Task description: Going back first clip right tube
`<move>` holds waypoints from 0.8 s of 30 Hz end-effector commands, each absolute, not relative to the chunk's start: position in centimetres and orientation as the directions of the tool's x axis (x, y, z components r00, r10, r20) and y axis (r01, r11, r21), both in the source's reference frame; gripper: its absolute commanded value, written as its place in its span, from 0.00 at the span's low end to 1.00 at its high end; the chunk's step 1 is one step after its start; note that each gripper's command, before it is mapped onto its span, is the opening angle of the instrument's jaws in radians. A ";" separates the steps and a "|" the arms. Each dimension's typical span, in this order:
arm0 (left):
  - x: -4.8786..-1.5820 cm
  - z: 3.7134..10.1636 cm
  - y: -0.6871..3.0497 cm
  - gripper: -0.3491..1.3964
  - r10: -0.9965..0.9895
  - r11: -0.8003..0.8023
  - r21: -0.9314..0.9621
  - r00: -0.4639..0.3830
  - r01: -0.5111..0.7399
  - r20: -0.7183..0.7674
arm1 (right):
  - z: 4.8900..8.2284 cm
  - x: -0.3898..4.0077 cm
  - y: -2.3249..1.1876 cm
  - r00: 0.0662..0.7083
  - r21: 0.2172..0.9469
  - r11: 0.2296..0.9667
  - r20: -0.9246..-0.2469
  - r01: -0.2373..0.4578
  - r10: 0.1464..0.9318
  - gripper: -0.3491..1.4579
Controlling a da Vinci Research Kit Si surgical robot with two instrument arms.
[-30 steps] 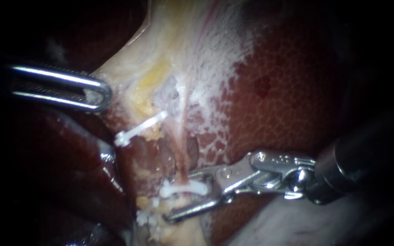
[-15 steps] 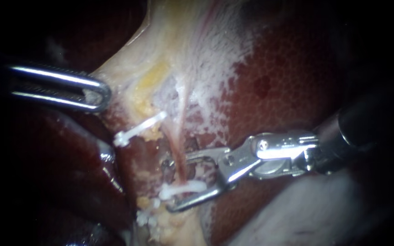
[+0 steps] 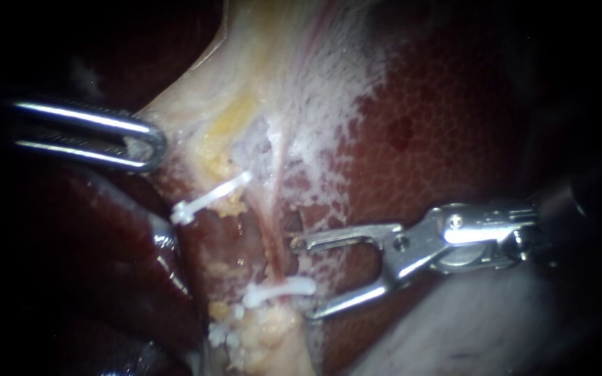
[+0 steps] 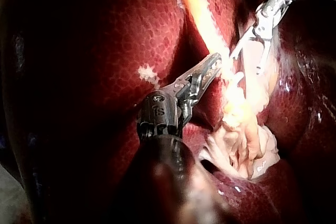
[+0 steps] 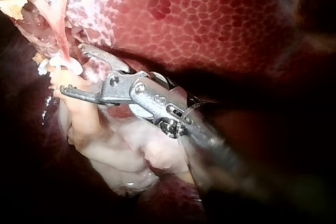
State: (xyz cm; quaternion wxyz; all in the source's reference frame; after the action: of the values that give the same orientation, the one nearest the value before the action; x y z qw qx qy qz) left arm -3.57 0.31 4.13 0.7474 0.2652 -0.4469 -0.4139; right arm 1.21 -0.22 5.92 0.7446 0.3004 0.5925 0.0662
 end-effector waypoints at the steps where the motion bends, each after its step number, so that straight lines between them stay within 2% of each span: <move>1: -3.57 4.14 0.31 0.00 -0.856 0.517 0.766 0.258 0.382 0.449 | 5.89 1.17 -0.18 0.289 0.529 0.811 -0.840 0.250 0.459 0.52; 12: -3.56 4.18 0.31 0.00 -0.855 0.518 0.765 0.258 0.382 0.450 | 5.62 0.77 0.11 0.283 0.534 0.823 -0.834 0.196 0.474 0.52; 24: -3.58 4.22 0.29 0.00 -0.854 0.520 0.764 0.259 0.382 0.451 | 5.50 0.75 0.12 0.283 0.538 0.831 -0.827 0.143 0.487 0.52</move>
State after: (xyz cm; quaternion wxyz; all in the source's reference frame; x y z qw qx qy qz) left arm -3.59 0.29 4.23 0.7481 0.2645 -0.4475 -0.4124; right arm 0.76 0.11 5.49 0.7549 0.2666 0.5882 0.1146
